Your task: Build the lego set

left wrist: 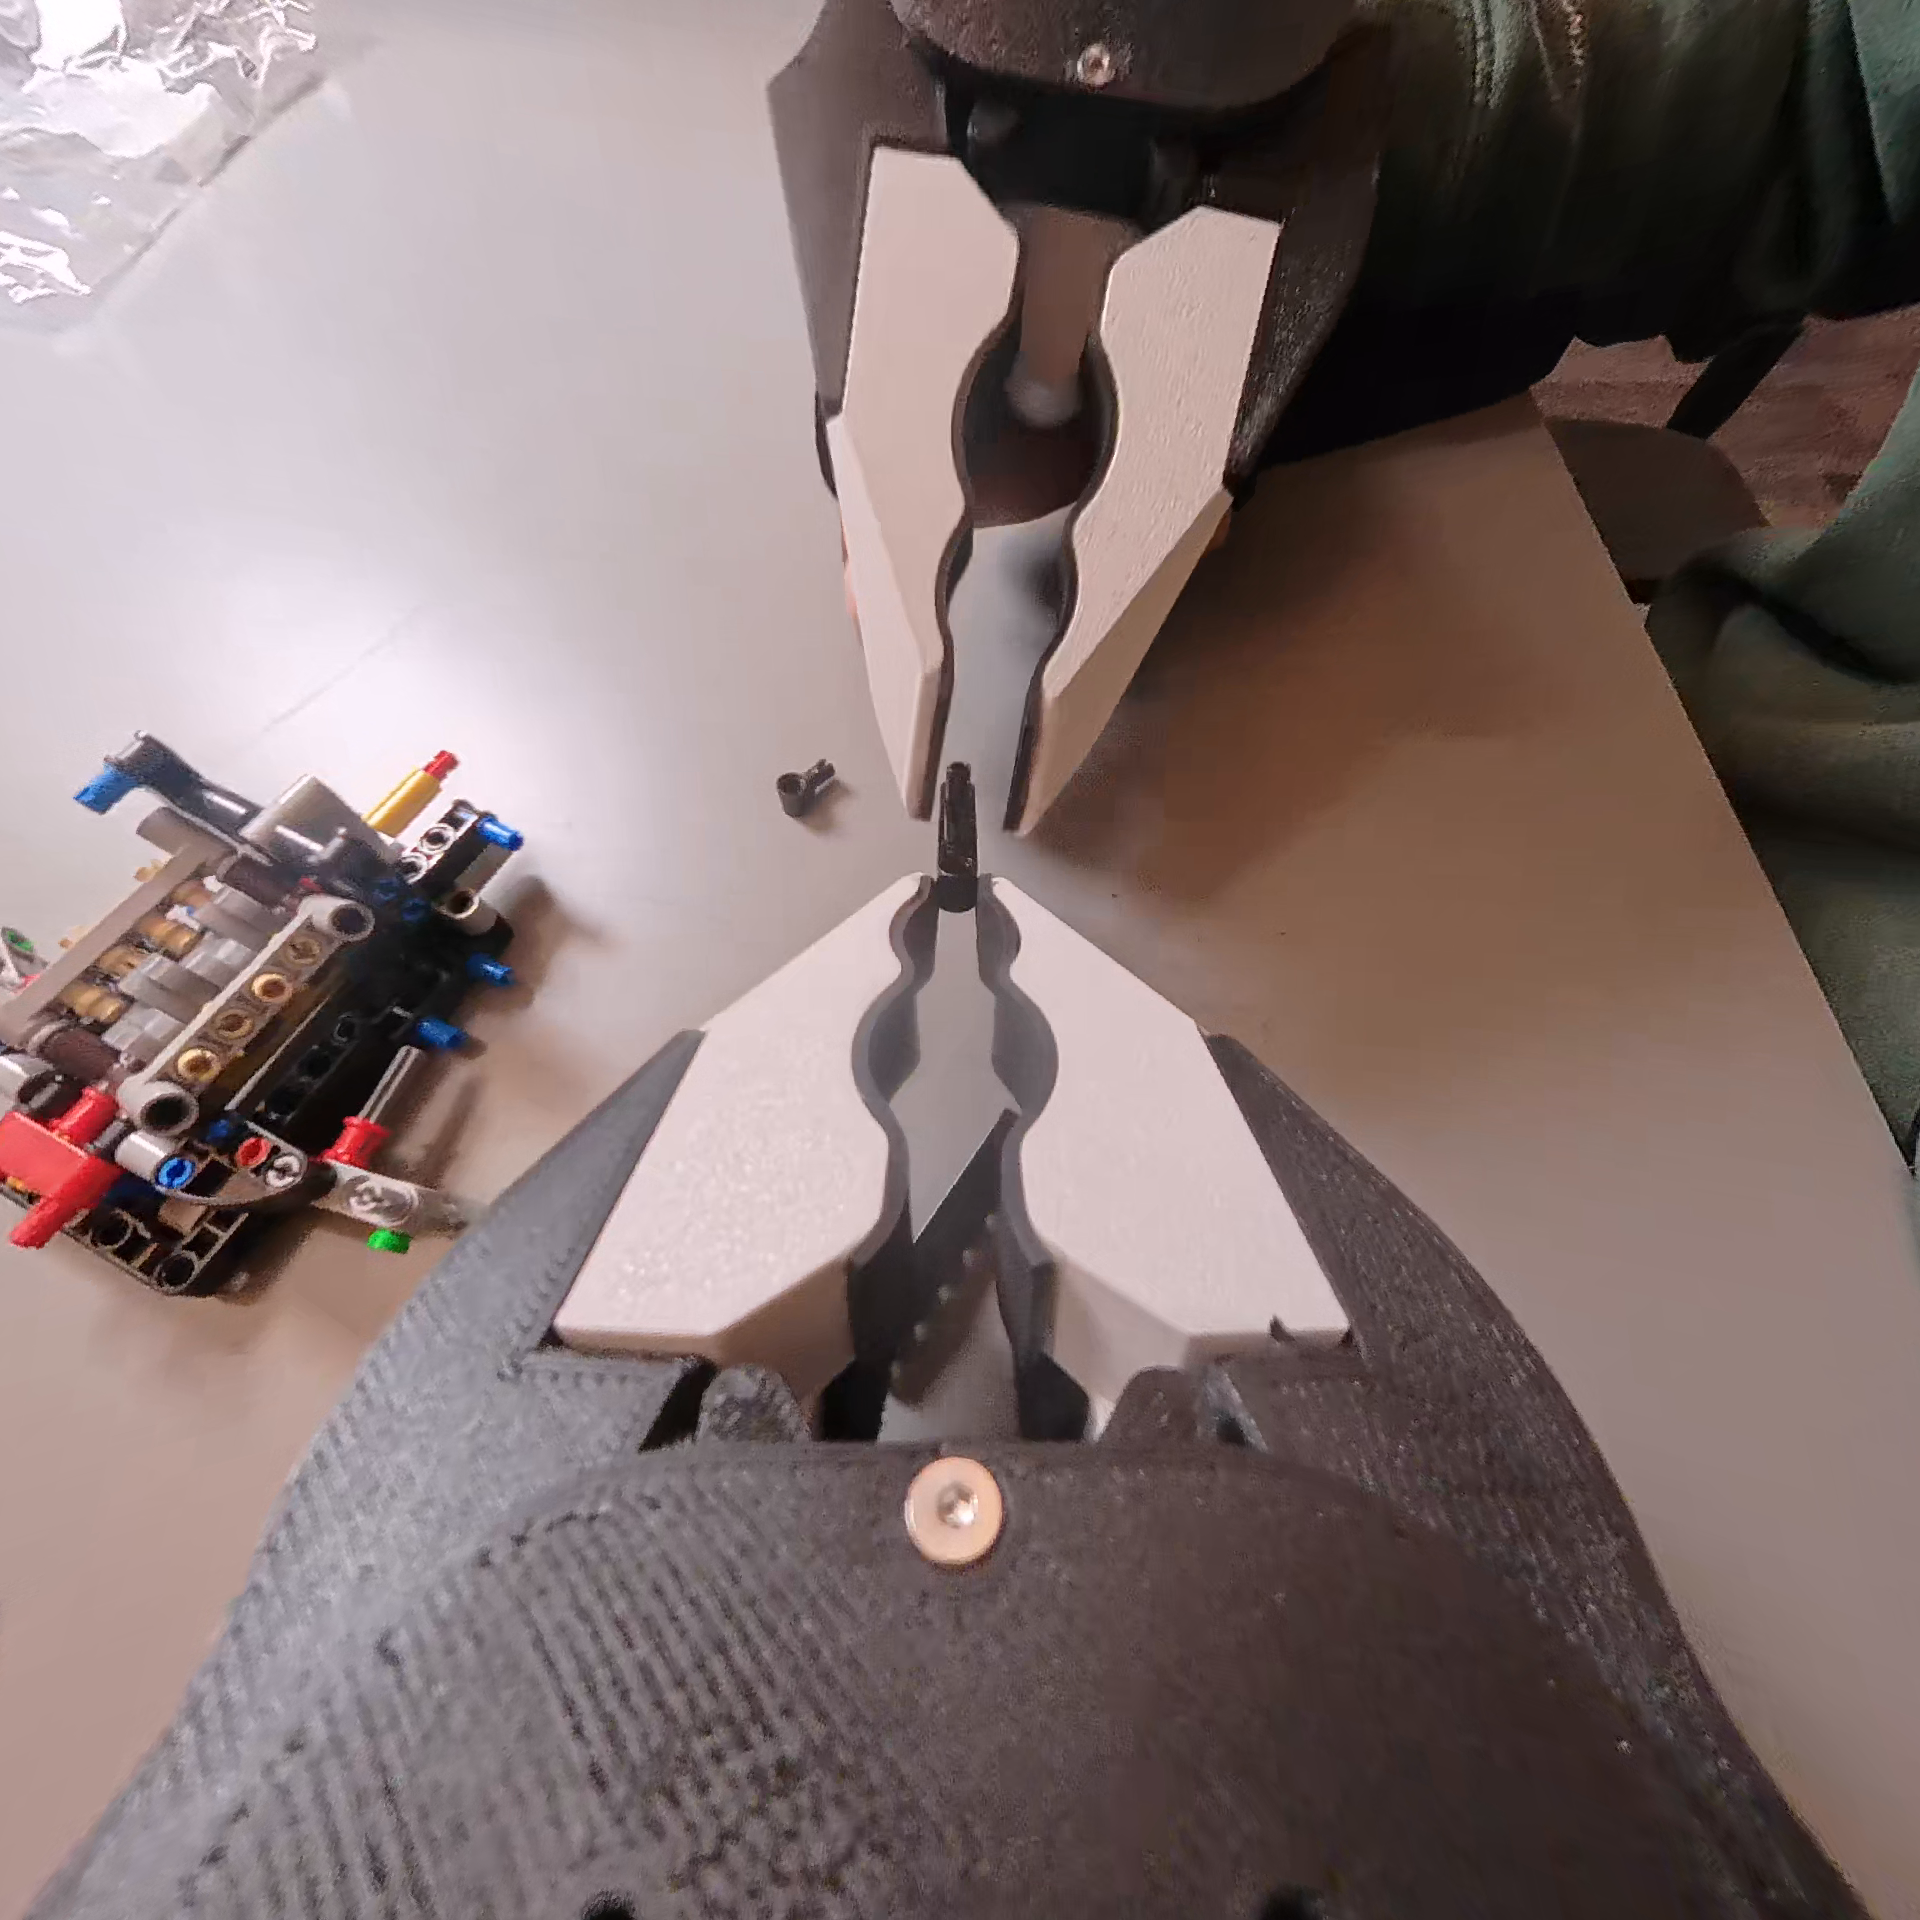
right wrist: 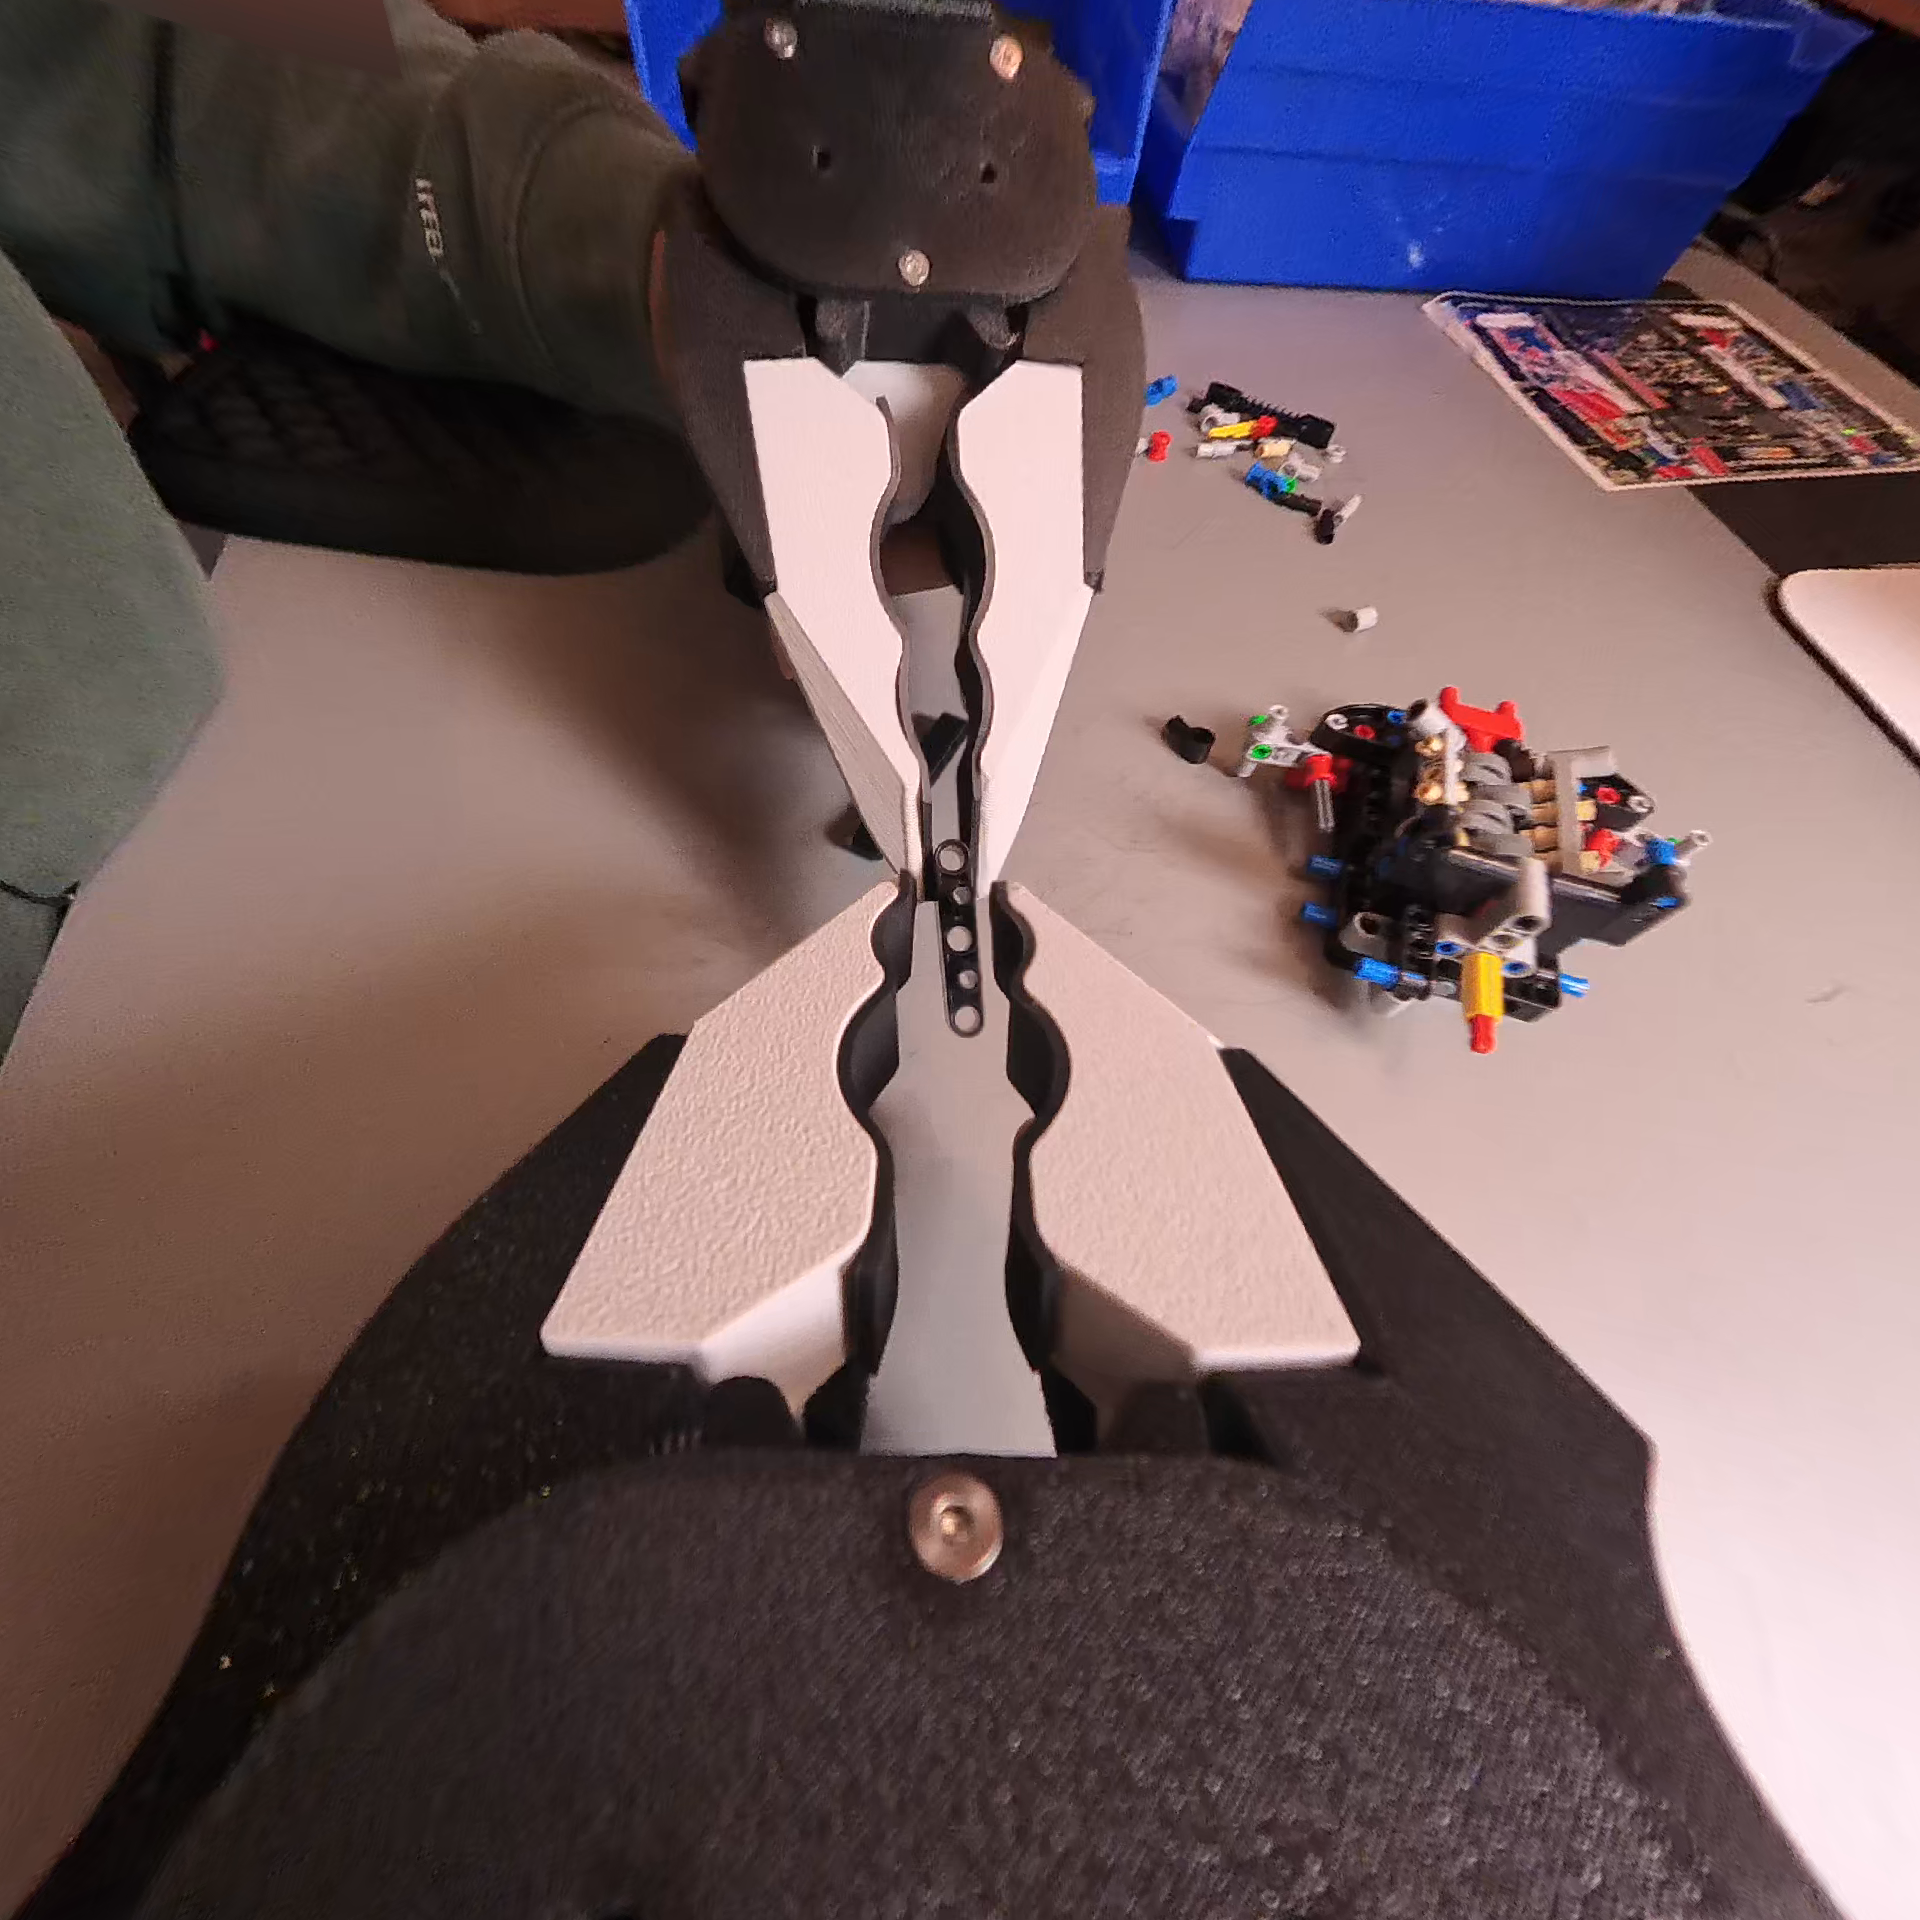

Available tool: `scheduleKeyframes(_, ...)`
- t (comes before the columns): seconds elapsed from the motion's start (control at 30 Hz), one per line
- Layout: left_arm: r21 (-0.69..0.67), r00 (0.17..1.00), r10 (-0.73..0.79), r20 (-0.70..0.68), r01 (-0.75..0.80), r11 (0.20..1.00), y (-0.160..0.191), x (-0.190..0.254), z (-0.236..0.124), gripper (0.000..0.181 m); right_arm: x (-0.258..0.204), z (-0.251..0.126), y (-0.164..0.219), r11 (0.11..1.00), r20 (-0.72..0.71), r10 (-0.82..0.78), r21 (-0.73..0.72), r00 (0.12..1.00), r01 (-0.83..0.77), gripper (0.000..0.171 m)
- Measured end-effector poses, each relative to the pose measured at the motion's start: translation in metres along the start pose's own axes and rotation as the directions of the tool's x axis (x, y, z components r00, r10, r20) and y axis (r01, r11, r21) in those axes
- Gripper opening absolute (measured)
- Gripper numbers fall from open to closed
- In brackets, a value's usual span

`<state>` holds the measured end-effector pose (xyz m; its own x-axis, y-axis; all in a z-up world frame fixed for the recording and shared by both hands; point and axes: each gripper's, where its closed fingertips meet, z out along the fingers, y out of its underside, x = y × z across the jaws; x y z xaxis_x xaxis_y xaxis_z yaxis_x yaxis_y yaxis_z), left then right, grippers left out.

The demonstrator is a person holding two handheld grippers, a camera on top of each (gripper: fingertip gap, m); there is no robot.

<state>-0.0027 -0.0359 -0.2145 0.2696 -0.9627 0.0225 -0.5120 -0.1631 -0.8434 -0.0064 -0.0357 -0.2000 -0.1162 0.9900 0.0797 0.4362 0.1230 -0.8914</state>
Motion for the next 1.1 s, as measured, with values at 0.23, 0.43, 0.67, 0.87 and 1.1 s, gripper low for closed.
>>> scheduleKeyframes(0.23, -0.018, 0.999, 0.037, -0.002, -0.037, 0.999, 0.002, 0.006, 0.001, 0.006, -0.006, 0.003, 0.004, 1.0, 0.028, 0.002, -0.008, 1.0, -0.002, 0.004)
scheduleKeyframes(0.43, 0.018, 1.0, 0.019, -0.013, -0.019, 1.0, -0.002, 0.007, -0.001, 0.006, -0.006, 0.001, 0.0, 1.0, 0.035, 0.012, 0.027, 0.999, -0.013, 0.003)
scheduleKeyframes(0.67, 0.119, 0.998, -0.03, -0.056, 0.037, 0.992, -0.016, 0.008, -0.008, 0.006, -0.004, -0.005, -0.012, 0.99, 0.06, 0.07, 0.121, 0.996, -0.077, 0.003)
scheduleKeyframes(0.87, 0.12, 0.999, -0.024, -0.044, 0.029, 0.992, -0.023, 0.008, -0.012, 0.007, -0.004, -0.01, -0.02, 0.973, 0.105, 0.119, 0.188, 0.987, -0.137, 0.002)
scheduleKeyframes(1.1, 0.091, 0.996, -0.046, -0.074, 0.053, 0.994, -0.023, 0.014, -0.013, 0.007, -0.009, -0.013, -0.021, 0.97, 0.175, 0.129, 0.183, 0.976, -0.161, 0.002)
